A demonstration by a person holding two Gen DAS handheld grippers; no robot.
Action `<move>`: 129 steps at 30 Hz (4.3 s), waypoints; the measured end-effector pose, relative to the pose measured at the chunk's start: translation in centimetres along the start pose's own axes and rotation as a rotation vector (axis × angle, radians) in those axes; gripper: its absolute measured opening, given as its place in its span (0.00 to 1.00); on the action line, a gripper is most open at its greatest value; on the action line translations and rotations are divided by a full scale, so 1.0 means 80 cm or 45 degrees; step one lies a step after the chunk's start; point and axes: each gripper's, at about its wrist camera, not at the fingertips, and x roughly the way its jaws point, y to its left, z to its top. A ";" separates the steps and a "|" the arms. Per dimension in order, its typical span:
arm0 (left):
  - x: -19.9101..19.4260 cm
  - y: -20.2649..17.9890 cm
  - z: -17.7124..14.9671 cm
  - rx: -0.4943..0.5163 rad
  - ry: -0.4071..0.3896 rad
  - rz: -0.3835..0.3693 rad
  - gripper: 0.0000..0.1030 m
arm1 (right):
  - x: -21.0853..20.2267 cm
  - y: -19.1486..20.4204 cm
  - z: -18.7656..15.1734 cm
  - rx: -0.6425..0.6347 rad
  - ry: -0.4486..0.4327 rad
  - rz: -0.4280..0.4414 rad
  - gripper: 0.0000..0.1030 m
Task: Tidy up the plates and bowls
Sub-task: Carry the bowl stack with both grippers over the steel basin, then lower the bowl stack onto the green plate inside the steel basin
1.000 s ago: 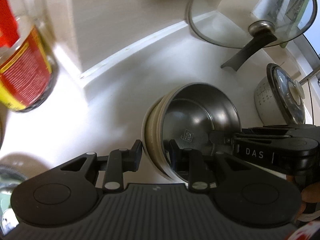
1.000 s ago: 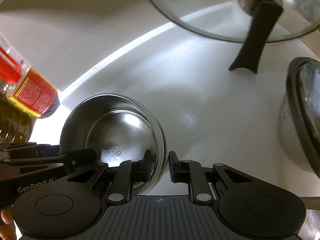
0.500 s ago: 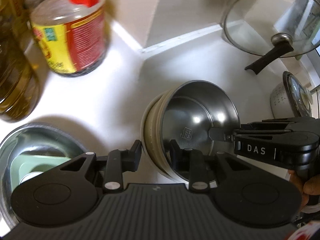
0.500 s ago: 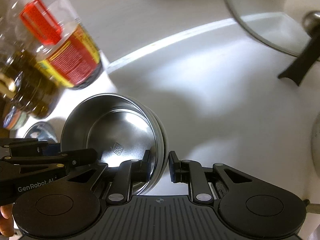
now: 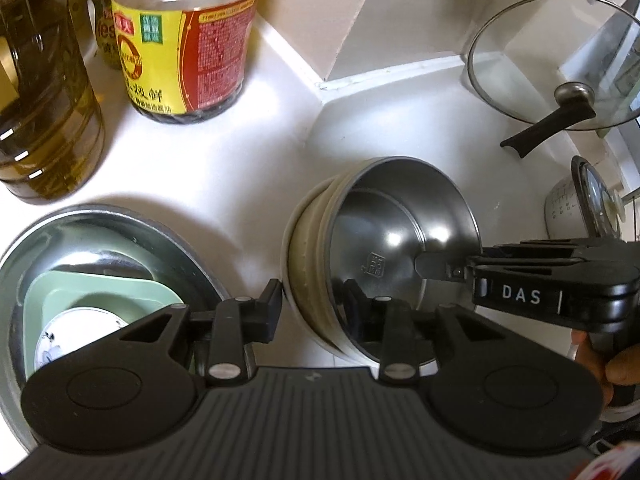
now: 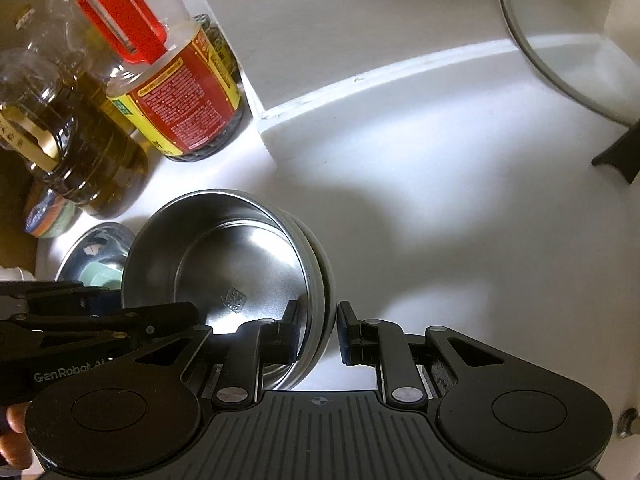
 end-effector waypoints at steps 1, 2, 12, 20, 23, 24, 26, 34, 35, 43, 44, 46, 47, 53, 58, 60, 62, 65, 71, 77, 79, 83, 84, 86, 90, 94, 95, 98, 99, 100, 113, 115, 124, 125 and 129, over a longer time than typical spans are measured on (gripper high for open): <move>0.002 -0.002 0.001 0.003 0.001 0.008 0.31 | -0.001 0.001 0.000 -0.003 -0.003 -0.004 0.18; 0.002 -0.004 0.001 0.008 0.001 0.014 0.30 | -0.002 0.003 -0.001 -0.004 -0.006 -0.009 0.18; 0.003 -0.016 0.003 0.027 0.031 0.055 0.28 | -0.001 0.003 -0.002 -0.008 -0.001 -0.023 0.15; -0.002 -0.027 0.005 0.014 0.037 0.099 0.28 | -0.006 0.004 0.008 -0.070 0.003 -0.029 0.13; -0.009 -0.030 0.003 0.004 0.024 0.119 0.28 | -0.008 0.006 0.009 -0.100 0.003 -0.022 0.13; -0.011 -0.030 0.002 0.000 0.020 0.124 0.28 | -0.009 0.007 0.009 -0.108 0.004 -0.018 0.13; -0.015 -0.029 0.000 -0.004 0.018 0.128 0.28 | -0.011 0.009 0.009 -0.115 0.013 -0.010 0.13; -0.039 -0.010 -0.008 -0.039 -0.004 0.107 0.28 | -0.022 0.040 0.009 -0.179 0.006 -0.025 0.13; -0.042 -0.007 -0.008 -0.039 -0.007 0.106 0.28 | -0.023 0.044 0.010 -0.183 0.003 -0.027 0.13; -0.080 0.027 -0.016 -0.091 -0.069 0.115 0.28 | -0.031 0.097 0.015 -0.261 -0.022 -0.024 0.13; -0.086 0.033 -0.019 -0.103 -0.079 0.120 0.28 | -0.031 0.105 0.015 -0.276 -0.025 -0.021 0.13; -0.097 0.044 -0.024 -0.127 -0.098 0.134 0.28 | -0.032 0.123 0.016 -0.308 -0.029 -0.010 0.13; -0.102 0.049 -0.027 -0.139 -0.106 0.143 0.28 | -0.032 0.132 0.017 -0.325 -0.029 -0.002 0.13; -0.128 0.089 -0.048 -0.227 -0.131 0.189 0.28 | -0.022 0.184 0.012 -0.428 -0.014 0.045 0.13; -0.140 0.117 -0.069 -0.297 -0.129 0.222 0.28 | -0.006 0.220 0.002 -0.498 0.021 0.077 0.13; -0.143 0.126 -0.075 -0.318 -0.123 0.229 0.28 | -0.001 0.231 -0.001 -0.517 0.034 0.086 0.13; -0.145 0.134 -0.081 -0.336 -0.117 0.234 0.28 | 0.002 0.240 -0.005 -0.538 0.045 0.090 0.13; -0.144 0.142 -0.088 -0.355 -0.106 0.234 0.28 | 0.011 0.249 -0.005 -0.560 0.062 0.090 0.13; -0.138 0.151 -0.094 -0.372 -0.074 0.224 0.28 | 0.022 0.258 -0.007 -0.584 0.098 0.078 0.13; -0.131 0.154 -0.097 -0.365 -0.048 0.225 0.28 | 0.029 0.256 -0.011 -0.580 0.128 0.071 0.13; -0.129 0.155 -0.097 -0.363 -0.040 0.226 0.28 | 0.032 0.256 -0.011 -0.577 0.139 0.070 0.13; -0.126 0.157 -0.097 -0.356 -0.027 0.226 0.28 | 0.037 0.257 -0.011 -0.578 0.151 0.067 0.13; -0.126 0.157 -0.097 -0.356 -0.025 0.226 0.28 | 0.038 0.257 -0.011 -0.578 0.154 0.066 0.13; -0.124 0.159 -0.097 -0.359 -0.019 0.225 0.28 | 0.041 0.259 -0.011 -0.580 0.157 0.064 0.13; -0.121 0.162 -0.098 -0.360 -0.008 0.223 0.28 | 0.045 0.260 -0.011 -0.590 0.170 0.060 0.13; -0.118 0.163 -0.098 -0.359 0.003 0.219 0.28 | 0.050 0.262 -0.010 -0.595 0.186 0.056 0.13; -0.118 0.164 -0.098 -0.358 0.005 0.217 0.28 | 0.051 0.263 -0.010 -0.596 0.188 0.054 0.13; -0.115 0.166 -0.098 -0.360 0.013 0.213 0.28 | 0.053 0.264 -0.009 -0.604 0.194 0.051 0.13; -0.114 0.166 -0.098 -0.359 0.016 0.213 0.28 | 0.054 0.265 -0.009 -0.604 0.197 0.050 0.13; -0.114 0.167 -0.098 -0.360 0.018 0.213 0.28 | 0.055 0.265 -0.009 -0.604 0.200 0.050 0.13; -0.102 0.175 -0.100 -0.366 0.056 0.195 0.28 | 0.070 0.269 -0.008 -0.609 0.240 0.037 0.13; -0.101 0.177 -0.100 -0.368 0.057 0.191 0.28 | 0.071 0.269 -0.007 -0.609 0.245 0.036 0.13; -0.102 0.182 -0.098 -0.371 0.056 0.173 0.29 | 0.076 0.270 -0.003 -0.595 0.269 0.037 0.13; -0.102 0.182 -0.098 -0.369 0.056 0.170 0.29 | 0.076 0.270 -0.003 -0.591 0.270 0.038 0.13; -0.102 0.184 -0.098 -0.375 0.056 0.150 0.29 | 0.077 0.269 -0.001 -0.580 0.275 0.042 0.13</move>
